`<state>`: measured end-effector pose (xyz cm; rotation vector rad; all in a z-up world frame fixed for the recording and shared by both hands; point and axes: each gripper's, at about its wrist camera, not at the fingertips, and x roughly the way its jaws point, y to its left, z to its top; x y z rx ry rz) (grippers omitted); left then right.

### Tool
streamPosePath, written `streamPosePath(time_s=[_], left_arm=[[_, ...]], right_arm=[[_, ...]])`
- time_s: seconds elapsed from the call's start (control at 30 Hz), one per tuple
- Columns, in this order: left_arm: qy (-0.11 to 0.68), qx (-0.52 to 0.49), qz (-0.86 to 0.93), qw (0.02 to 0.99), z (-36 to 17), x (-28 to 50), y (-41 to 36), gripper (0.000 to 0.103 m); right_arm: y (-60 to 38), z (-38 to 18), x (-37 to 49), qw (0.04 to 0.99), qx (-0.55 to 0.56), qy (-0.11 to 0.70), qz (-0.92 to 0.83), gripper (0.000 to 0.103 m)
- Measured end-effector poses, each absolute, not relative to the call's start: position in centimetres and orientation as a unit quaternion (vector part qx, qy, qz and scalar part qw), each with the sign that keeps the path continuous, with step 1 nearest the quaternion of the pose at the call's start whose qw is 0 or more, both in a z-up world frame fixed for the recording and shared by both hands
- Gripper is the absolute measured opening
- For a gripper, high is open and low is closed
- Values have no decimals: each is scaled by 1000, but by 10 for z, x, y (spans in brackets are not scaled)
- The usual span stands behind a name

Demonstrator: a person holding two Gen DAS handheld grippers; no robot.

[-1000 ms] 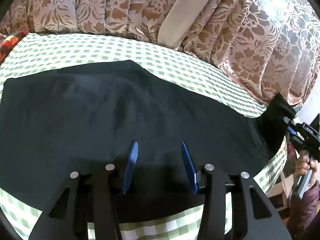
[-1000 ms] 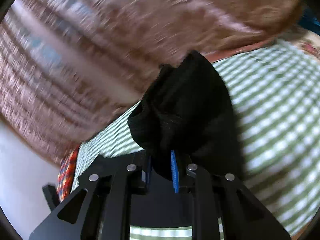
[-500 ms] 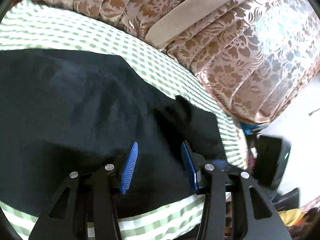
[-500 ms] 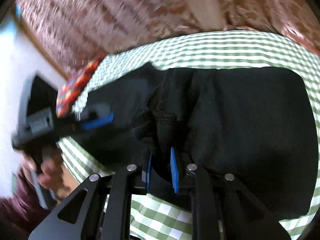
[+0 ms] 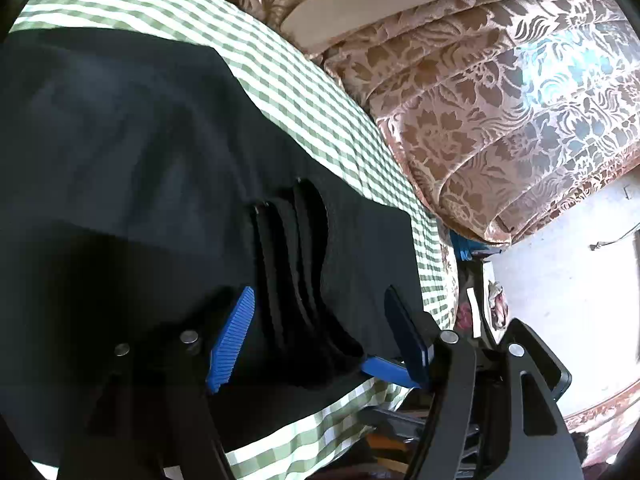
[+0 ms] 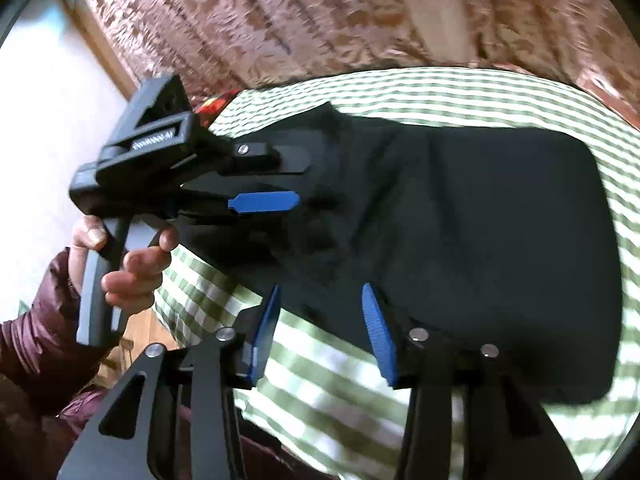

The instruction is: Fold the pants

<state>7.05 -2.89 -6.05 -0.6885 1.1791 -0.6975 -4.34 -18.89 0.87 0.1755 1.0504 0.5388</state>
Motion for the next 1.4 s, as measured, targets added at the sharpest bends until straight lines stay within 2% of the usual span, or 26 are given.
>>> streamPosePath(time_s=[0.23,0.3,0.33,0.37,0.43,0.63,0.73,0.87,0.93,1.03,1.1,1.23,1.33,1.4], left_arm=[[560,-296,-323,703,-66,79,-53,66],[567,-272,-320,708,-67,80,-62,43],[565,-253,-315,719,-65,79,-66,25],[560,-240,-314,729,-62,78,-69,20],[533,-226,-323,748,-50,73,-70,16],[458,-180,-356,795,-8,46,-56,15],[469,-154,-341,800,-20,38,-50,15],[507,-149,-303,793,-60,38,-39,17],[506,-180,-296,789,-63,41,-31,24],[500,-196,-284,794,-54,43,-22,24],[481,-197,-271,810,-42,40,-13,24],[443,-184,-281,831,-14,39,-14,24],[464,-150,-276,828,-11,40,-32,24],[477,-142,-281,820,-14,35,-36,26]], right_arm=[[-298,41,-74,864,142,469,119,24],[-336,47,-80,869,176,458,67,19],[-350,48,-82,869,191,454,46,18],[-361,48,-82,869,205,449,29,15],[-371,48,-78,869,225,441,15,13],[-326,30,-57,860,171,475,69,12],[-308,15,-59,856,112,500,69,12],[-305,15,-62,857,94,502,71,12],[-304,17,-61,855,81,507,73,12],[-300,26,-55,855,67,508,75,13],[-298,31,-49,859,73,500,82,18],[-283,38,-32,865,75,486,102,19],[-268,37,-23,864,79,482,126,21],[-258,33,-23,860,79,484,143,29]])
